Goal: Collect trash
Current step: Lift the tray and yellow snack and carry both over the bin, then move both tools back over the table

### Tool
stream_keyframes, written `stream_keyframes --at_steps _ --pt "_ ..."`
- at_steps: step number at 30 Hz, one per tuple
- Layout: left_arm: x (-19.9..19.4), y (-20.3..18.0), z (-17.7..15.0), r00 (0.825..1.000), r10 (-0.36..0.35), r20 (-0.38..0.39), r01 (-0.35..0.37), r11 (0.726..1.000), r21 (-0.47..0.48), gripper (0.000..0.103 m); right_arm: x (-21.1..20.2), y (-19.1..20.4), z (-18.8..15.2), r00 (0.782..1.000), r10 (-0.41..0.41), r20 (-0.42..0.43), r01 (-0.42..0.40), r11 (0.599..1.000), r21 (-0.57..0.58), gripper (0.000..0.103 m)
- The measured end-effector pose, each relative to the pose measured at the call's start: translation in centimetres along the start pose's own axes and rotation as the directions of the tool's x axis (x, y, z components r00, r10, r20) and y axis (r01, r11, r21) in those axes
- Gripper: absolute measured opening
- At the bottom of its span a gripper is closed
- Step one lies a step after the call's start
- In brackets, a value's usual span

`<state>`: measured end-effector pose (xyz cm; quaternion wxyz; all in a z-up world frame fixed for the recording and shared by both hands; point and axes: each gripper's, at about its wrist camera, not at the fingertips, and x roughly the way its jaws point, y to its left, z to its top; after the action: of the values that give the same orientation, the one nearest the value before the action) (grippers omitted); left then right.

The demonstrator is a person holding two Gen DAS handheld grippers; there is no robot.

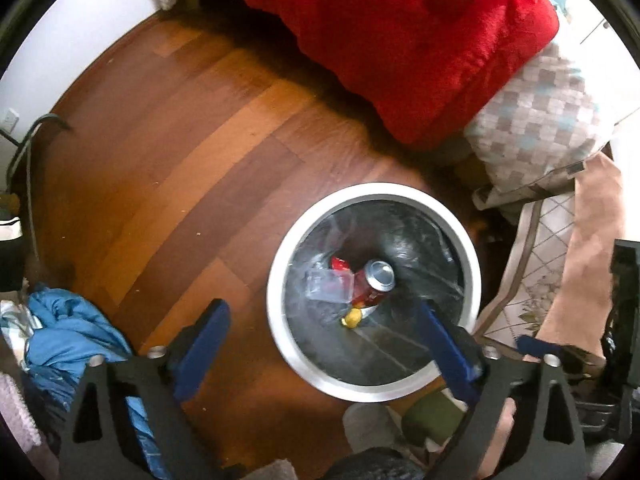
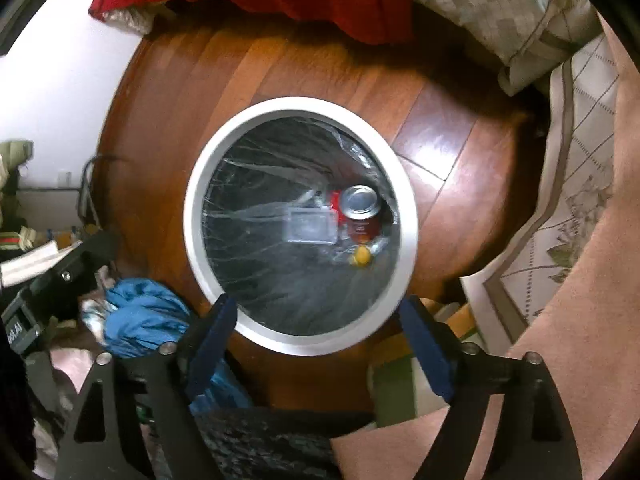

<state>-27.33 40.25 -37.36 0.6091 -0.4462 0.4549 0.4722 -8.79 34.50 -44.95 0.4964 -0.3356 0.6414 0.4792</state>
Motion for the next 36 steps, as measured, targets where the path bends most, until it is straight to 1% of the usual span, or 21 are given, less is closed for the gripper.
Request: stream_keyframes --at_steps 1,3,4,6,9,13,17,23,26,28,31,36 --pt "-0.3 0.2 -0.3 1.000 0.004 0.007 -0.004 1.000 0.000 0.102 -0.2 0.2 -0.2 1.000 -0.027 0.000 0.027 1.000 -0.015 0.103" --pt "-0.6 0.2 -0.7 1.000 0.022 0.020 -0.022 1.000 0.001 0.102 -0.5 0.7 -0.5 0.997 -0.072 0.004 0.072 0.997 -0.042 0.103" --pt "-0.8 0.2 -1.0 0.999 0.032 0.026 -0.032 0.999 0.003 0.102 -0.7 0.8 -0.6 0.994 -0.111 0.005 0.111 0.992 -0.059 0.103" --pt "-1.0 0.0 -1.4 0.998 0.048 0.030 -0.048 0.999 0.000 0.102 -1.0 1.1 -0.9 0.986 -0.164 0.019 0.165 0.982 -0.089 0.103" --pt "-1.7 -0.3 -2.1 0.998 0.049 0.042 -0.049 0.999 0.006 0.102 -1.7 1.2 -1.4 0.978 -0.204 0.045 0.207 0.973 -0.103 0.103" --pt "-3.0 -0.9 -2.8 0.996 0.057 0.067 -0.059 0.998 0.020 0.102 -3.3 1.5 -2.0 0.973 -0.215 0.080 0.223 0.970 -0.101 0.103" --pt "-4.9 -1.3 -3.3 0.993 0.062 0.098 -0.065 0.997 0.030 0.102 -5.1 1.9 -2.6 0.971 -0.206 0.119 0.218 0.971 -0.099 0.103" --pt "-8.4 -2.1 -4.2 0.985 0.063 0.162 -0.072 0.996 0.047 0.102 -9.3 2.6 -4.2 0.963 -0.179 0.199 0.202 0.975 -0.098 0.103" --pt "-10.7 -2.7 -4.9 0.978 0.057 0.199 -0.070 0.996 0.059 0.102 -11.8 2.8 -5.2 0.960 -0.145 0.240 0.170 0.982 -0.087 0.103" --pt "-12.5 -3.2 -5.4 0.971 0.062 0.231 -0.079 0.995 0.066 0.102 -13.8 2.9 -6.0 0.955 -0.114 0.273 0.141 0.987 -0.078 0.103" --pt "-15.2 -4.0 -6.3 0.962 0.074 0.262 -0.094 0.993 0.066 0.102 -16.8 2.8 -7.4 0.945 -0.066 0.321 0.092 0.994 -0.064 0.103" --pt "-18.9 -6.4 -8.1 0.946 0.041 0.322 -0.077 0.992 0.100 0.102 -22.3 1.6 -10.9 0.914 0.002 0.406 0.017 0.999 -0.043 0.103"
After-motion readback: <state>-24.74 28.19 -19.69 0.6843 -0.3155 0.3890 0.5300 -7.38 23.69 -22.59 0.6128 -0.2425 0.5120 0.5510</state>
